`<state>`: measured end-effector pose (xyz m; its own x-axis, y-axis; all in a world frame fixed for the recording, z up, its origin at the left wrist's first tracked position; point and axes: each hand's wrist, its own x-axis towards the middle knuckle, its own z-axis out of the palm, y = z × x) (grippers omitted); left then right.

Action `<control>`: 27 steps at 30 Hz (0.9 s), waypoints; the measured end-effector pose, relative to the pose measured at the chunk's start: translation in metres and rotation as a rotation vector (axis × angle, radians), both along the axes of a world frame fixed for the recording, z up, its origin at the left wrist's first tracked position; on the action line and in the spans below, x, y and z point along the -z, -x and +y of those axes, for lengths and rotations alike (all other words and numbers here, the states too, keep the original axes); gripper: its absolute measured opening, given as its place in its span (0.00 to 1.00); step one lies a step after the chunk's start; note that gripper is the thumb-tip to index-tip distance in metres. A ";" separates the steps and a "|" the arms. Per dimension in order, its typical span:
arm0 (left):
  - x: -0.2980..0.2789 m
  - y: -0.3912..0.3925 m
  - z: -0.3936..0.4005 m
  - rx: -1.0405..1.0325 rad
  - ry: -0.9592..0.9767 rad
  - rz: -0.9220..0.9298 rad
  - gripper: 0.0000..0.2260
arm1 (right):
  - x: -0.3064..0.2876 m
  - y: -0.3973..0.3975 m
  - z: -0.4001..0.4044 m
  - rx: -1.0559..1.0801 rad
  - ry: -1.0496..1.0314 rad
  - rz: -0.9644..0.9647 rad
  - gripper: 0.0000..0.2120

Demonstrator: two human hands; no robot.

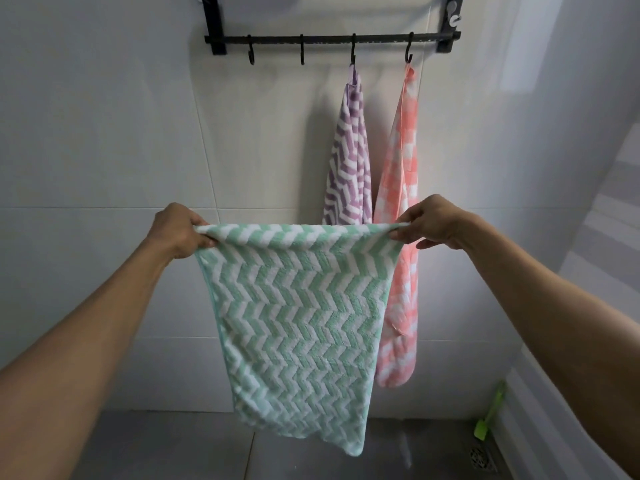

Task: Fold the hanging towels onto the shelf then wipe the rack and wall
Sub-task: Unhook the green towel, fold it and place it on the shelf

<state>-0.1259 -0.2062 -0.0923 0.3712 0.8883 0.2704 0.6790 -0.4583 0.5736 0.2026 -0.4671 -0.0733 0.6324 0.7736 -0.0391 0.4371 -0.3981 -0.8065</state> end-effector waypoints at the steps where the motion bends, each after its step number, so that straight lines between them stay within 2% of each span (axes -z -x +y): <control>1: -0.001 0.000 0.001 0.005 -0.018 -0.001 0.13 | 0.001 -0.001 0.000 -0.012 0.010 -0.006 0.10; 5: -0.004 0.004 0.005 0.031 0.004 -0.033 0.12 | 0.006 -0.001 0.002 -0.057 0.022 0.002 0.10; 7: -0.016 0.007 0.013 0.067 0.036 -0.143 0.12 | -0.006 0.001 0.002 -0.072 -0.068 0.056 0.09; 8: -0.027 0.009 0.016 0.101 0.055 -0.257 0.12 | -0.017 0.001 0.001 -0.082 -0.175 0.107 0.10; 10: -0.051 0.011 0.019 0.210 0.185 -0.617 0.10 | -0.041 -0.004 -0.002 -0.140 -0.451 0.277 0.16; 11: -0.054 0.012 0.017 0.278 0.287 -0.758 0.12 | -0.046 -0.006 -0.003 -0.181 -0.535 0.366 0.22; 12: -0.050 0.011 0.012 0.329 0.376 -0.793 0.15 | -0.042 -0.007 -0.004 -0.219 -0.521 0.396 0.29; 14: -0.012 0.004 0.000 0.307 0.487 -0.663 0.15 | -0.005 -0.001 -0.003 -0.252 -0.298 0.343 0.39; 16: 0.035 0.000 -0.009 0.191 0.572 -0.622 0.09 | 0.050 0.006 -0.003 -0.240 -0.124 0.357 0.42; 19: 0.076 0.003 -0.013 0.068 0.677 -0.583 0.11 | 0.095 0.017 -0.011 -0.154 -0.090 0.432 0.30; 20: 0.078 0.004 -0.012 0.039 0.692 -0.572 0.11 | 0.096 0.017 -0.013 -0.126 -0.077 0.452 0.30; 23: 0.049 -0.004 0.000 -0.003 0.672 -0.637 0.09 | 0.069 0.016 -0.004 -0.064 -0.178 0.521 0.38; 26: -0.002 -0.006 0.001 0.199 0.700 -0.875 0.15 | 0.026 0.012 0.007 -0.050 -0.425 0.664 0.25; 27: -0.008 -0.004 -0.007 0.281 0.717 -0.844 0.16 | 0.020 0.012 0.004 -0.098 -0.445 0.708 0.25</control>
